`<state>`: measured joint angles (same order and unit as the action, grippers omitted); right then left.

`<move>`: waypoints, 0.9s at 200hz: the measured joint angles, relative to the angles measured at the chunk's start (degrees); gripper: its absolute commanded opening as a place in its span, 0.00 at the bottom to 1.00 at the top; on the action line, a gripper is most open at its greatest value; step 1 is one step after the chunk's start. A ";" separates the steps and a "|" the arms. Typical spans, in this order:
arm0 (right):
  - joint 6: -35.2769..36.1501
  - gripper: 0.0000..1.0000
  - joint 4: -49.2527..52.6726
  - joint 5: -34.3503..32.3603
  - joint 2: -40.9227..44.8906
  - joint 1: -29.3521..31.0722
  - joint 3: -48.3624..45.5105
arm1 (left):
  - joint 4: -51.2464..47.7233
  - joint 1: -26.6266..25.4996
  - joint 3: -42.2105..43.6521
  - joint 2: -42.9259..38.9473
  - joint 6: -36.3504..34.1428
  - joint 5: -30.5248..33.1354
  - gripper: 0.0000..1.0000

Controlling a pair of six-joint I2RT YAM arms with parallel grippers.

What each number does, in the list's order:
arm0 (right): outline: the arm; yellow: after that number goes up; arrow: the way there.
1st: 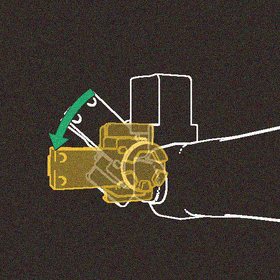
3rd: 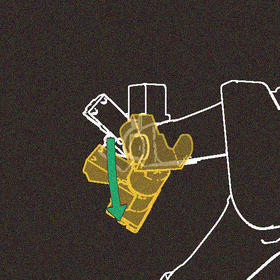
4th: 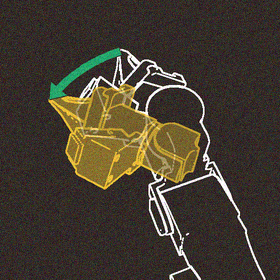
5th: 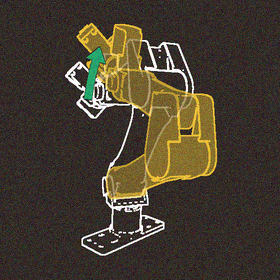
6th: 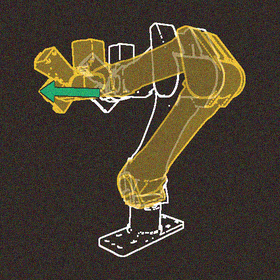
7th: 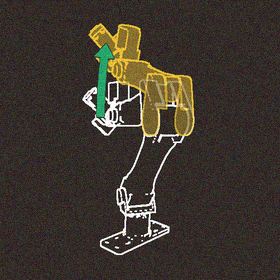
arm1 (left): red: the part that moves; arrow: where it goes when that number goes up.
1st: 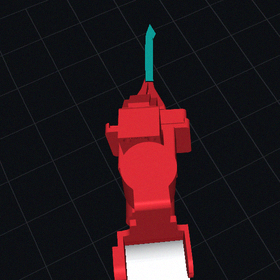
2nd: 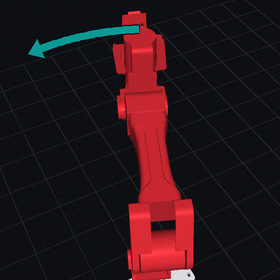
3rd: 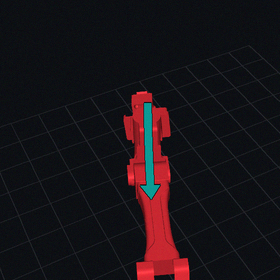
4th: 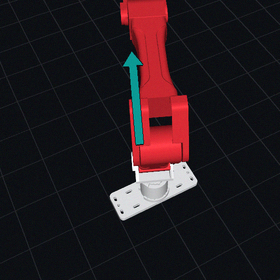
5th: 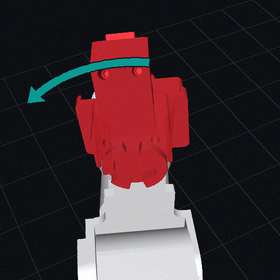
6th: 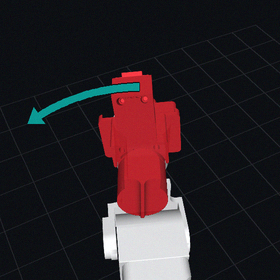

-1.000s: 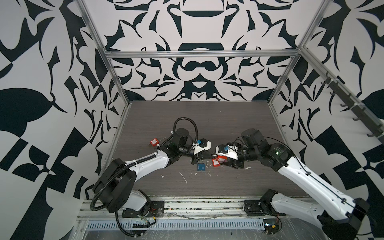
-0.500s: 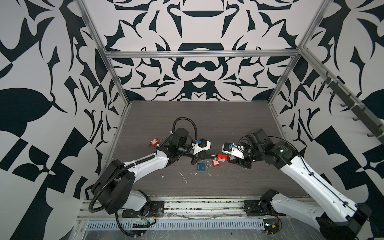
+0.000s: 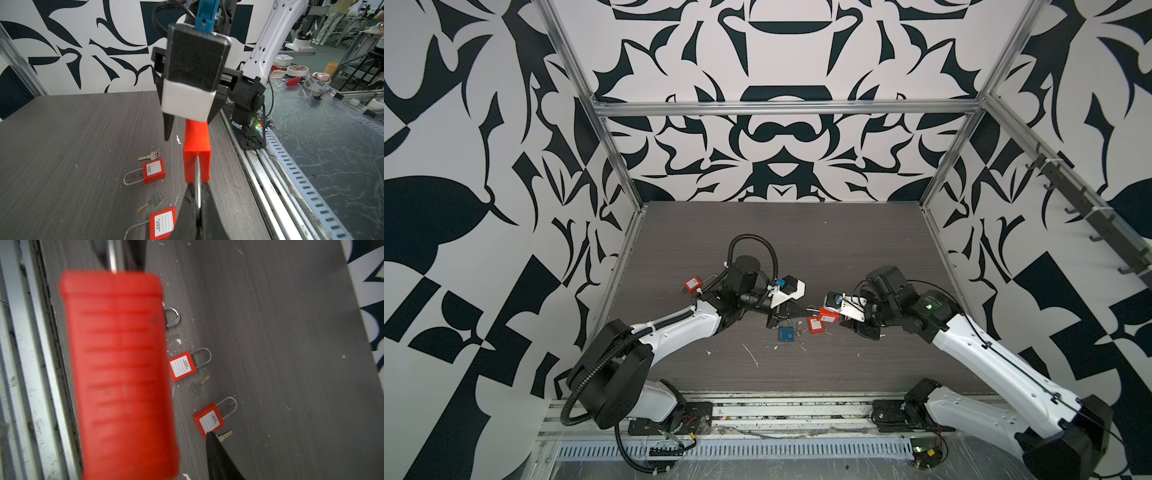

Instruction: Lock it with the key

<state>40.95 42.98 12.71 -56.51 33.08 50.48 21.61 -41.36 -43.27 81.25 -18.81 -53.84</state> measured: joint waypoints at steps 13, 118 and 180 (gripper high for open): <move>0.74 0.47 -0.37 -0.66 1.73 0.00 0.04 | 0.33 0.00 0.00 0.00 0.00 -0.02 0.00; 1.90 0.33 8.85 4.72 0.72 0.00 6.88 | -0.96 -0.09 -0.31 0.02 -0.33 -0.39 0.00; 1.97 0.18 7.96 7.93 -1.64 0.00 6.88 | -2.75 -0.33 -0.87 0.04 -1.05 -0.37 0.00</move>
<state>42.92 50.94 20.64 -58.15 33.08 57.36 18.85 -41.69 -44.14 81.30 -19.86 -54.22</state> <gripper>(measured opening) 0.192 0.064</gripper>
